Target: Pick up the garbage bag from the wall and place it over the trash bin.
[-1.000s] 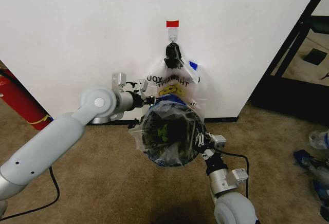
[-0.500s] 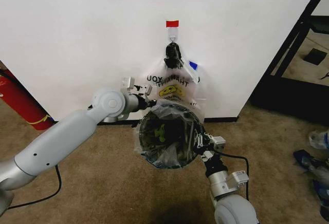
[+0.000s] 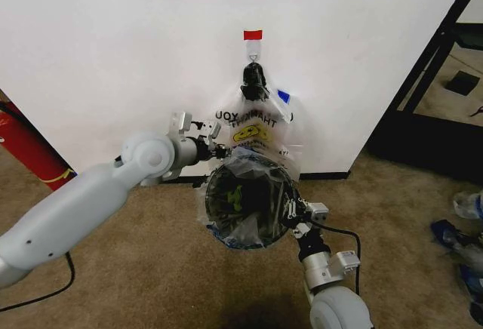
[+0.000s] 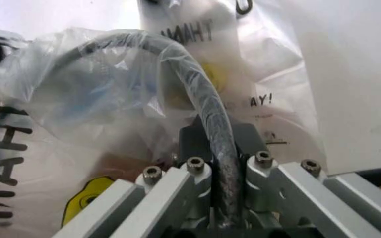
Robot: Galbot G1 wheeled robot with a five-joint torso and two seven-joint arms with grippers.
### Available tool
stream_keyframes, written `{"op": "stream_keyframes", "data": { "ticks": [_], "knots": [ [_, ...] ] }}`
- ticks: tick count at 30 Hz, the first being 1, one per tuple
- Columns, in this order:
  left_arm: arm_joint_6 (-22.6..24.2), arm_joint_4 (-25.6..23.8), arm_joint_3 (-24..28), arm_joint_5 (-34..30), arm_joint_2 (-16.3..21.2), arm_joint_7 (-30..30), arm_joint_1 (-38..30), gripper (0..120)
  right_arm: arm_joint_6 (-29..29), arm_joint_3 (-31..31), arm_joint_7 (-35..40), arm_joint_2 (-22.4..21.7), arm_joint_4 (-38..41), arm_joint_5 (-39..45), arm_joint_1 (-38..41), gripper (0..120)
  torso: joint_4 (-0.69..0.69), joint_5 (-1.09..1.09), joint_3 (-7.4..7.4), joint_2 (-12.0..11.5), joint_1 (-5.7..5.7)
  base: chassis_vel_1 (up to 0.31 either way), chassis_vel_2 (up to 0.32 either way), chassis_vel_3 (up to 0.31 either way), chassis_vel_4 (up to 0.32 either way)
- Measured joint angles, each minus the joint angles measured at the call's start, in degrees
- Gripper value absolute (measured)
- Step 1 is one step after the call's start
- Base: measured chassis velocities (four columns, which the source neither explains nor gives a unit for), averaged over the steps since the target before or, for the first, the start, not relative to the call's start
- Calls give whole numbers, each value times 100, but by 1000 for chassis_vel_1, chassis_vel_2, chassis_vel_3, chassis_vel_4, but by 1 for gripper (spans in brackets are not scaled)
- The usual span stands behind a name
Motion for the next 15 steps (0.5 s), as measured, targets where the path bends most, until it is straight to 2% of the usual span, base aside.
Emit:
{"op": "stream_keyframes", "data": {
  "ticks": [4, 5, 7, 9, 10, 11, 14, 15],
  "knots": [
    [-90, -30, -330, 129, -103, -199, 106, 74, -53, -24, 75, 72, -20, 163, 26, 1, -2, 1, 0, 0, 0, 0, 0, 0, 0],
    [-90, -30, -330, 129, -103, -199, 106, 74, -53, -24, 75, 72, -20, 163, 26, 1, -2, 1, 0, 0, 0, 0, 0, 0, 0],
    [-393, -31, -582, 257, -163, -217, 291, 83, -65, -36, 100, 105, -48, 220, 29, 1, -2, -2, 0, 0, 0, 0, 0, 0, 0],
    [-461, -85, -714, 264, -145, -220, 417, 91, -77, -56, 114, 104, -55, 251, 27, 1, -2, -1, 0, 0, 0, 0, 0, 0, 0],
    [-467, -113, -757, 264, -128, -229, 467, 91, -86, -65, 122, 100, -54, 269, 27, 1, -2, -2, 0, 0, 0, 0, 0, 0, 0],
    [-471, -201, -902, 255, -70, -265, 617, 98, -126, -81, 160, 102, -51, 322, 29, 1, -3, -1, 0, 0, 0, 0, 0, 0, 0],
    [-476, -259, -992, 251, -46, -283, 711, 98, -152, -88, 186, 108, -46, 360, 32, 1, -2, -1, 0, 0, 0, 0, 0, 0, 0],
    [-502, -556, -1388, 274, 58, -359, 1180, 100, -263, -94, 320, 166, -15, 581, 42, 1, 2, -3, 0, 0, 0, 0, 0, 0, 0]
  ]
}}
